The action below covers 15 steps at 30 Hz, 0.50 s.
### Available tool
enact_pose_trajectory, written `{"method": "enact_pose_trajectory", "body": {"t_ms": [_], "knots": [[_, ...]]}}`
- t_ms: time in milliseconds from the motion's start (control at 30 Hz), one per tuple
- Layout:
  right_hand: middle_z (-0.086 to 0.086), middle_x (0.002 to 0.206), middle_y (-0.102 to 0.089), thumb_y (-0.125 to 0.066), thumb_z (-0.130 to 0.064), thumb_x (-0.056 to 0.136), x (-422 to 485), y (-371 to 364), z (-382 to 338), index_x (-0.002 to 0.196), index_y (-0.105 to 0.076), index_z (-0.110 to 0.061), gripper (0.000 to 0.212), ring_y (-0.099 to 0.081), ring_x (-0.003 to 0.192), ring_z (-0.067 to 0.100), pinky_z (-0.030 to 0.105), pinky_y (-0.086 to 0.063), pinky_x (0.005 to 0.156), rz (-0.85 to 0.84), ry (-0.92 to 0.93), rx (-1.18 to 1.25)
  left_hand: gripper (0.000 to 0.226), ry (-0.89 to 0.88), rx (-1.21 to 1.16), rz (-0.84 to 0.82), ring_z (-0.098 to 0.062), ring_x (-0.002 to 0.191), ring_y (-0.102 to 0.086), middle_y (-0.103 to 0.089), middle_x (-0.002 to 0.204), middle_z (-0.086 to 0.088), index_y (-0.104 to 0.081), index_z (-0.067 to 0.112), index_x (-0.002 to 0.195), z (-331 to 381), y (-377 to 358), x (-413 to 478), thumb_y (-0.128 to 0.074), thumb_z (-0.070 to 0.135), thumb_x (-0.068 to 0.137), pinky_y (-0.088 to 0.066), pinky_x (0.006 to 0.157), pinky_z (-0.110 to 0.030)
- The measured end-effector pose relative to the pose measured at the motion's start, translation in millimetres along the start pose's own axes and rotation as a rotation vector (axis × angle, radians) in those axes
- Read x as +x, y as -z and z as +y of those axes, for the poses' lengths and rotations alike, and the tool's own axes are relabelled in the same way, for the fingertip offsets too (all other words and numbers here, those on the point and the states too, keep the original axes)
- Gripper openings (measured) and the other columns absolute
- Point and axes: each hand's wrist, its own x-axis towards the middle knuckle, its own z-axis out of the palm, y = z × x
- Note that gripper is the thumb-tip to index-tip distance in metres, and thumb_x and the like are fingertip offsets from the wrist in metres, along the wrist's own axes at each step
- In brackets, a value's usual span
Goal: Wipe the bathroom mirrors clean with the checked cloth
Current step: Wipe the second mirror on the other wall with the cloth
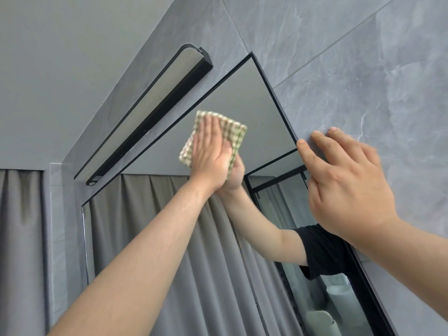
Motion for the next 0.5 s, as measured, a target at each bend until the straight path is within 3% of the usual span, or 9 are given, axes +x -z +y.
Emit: {"method": "enact_pose_trajectory", "body": {"t_ms": [133,267,500], "knots": [[0.019,0.134,-0.058,-0.036,-0.020,0.086,-0.6,0.5,1.7,0.134,-0.059,-0.007,0.055,-0.045,0.133,0.041,0.047,-0.028,0.102,0.003,0.005,-0.004,0.063,-0.207,0.056,-0.014,-0.014,0.152,0.015,0.012,0.166,-0.006,0.006,0.010,0.158,55.7,1.4,37.0,-0.018,0.032,0.103,0.017,0.121,-0.028],[0.018,0.133,-0.058,-0.038,-0.018,0.085,-0.2,0.3,0.8,0.134,-0.059,-0.006,0.055,-0.046,0.132,0.041,0.047,-0.028,0.101,-0.005,0.013,-0.003,0.063,-0.256,0.126,-0.057,-0.017,0.153,0.013,0.008,0.167,-0.007,0.002,0.009,0.158,58.2,4.2,43.5,-0.018,0.031,0.103,0.012,0.123,-0.034],[0.014,0.127,-0.061,-0.036,-0.016,0.083,-1.3,1.9,1.0,0.124,-0.064,-0.004,0.050,-0.050,0.130,0.038,0.045,-0.031,0.101,0.014,-0.010,0.049,0.064,-0.415,0.148,-0.117,-0.022,0.154,0.004,-0.002,0.167,-0.011,-0.008,0.006,0.158,72.1,-6.8,-27.9,-0.019,0.034,0.101,0.001,0.124,-0.043]]}}
